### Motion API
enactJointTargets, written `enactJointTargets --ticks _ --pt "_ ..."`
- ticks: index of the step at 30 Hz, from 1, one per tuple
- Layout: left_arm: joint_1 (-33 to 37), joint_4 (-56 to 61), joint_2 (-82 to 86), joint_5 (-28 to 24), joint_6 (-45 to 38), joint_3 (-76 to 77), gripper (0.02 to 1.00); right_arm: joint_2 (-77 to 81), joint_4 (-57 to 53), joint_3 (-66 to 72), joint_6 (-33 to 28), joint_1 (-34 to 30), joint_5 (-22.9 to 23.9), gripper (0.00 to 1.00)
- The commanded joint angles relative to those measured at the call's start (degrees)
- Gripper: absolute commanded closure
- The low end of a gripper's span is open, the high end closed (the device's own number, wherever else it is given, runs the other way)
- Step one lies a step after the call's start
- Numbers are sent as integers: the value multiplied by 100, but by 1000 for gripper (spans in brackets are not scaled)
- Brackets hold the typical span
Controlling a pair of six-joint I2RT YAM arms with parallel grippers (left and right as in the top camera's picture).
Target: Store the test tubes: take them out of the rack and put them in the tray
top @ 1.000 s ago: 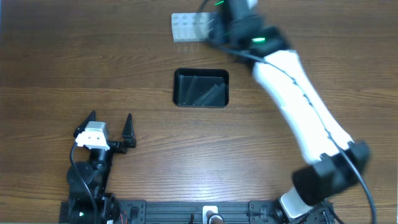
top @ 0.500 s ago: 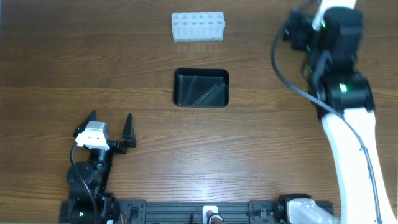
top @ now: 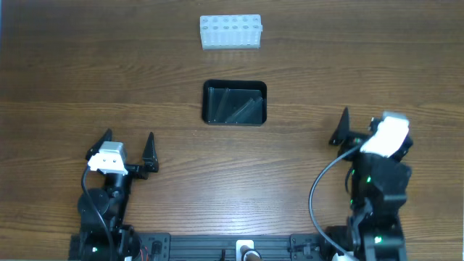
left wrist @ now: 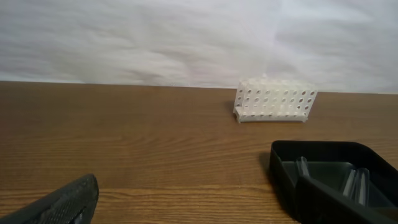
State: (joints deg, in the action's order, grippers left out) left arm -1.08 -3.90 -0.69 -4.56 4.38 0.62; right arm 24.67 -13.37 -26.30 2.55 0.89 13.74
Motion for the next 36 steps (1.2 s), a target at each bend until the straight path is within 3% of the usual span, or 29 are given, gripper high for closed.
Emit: enactJointTargets --ticks 1,19,36 --pt "20 -13 35 -98 79 -28 18 -940 153 885 -48 -7 -170 7" --pt "20 -15 35 -98 79 -28 18 -2352 946 2520 -52 -7 -212 7" --pt "20 -15 35 -98 79 -28 18 -2439 1012 2605 -120 188 -363 7"
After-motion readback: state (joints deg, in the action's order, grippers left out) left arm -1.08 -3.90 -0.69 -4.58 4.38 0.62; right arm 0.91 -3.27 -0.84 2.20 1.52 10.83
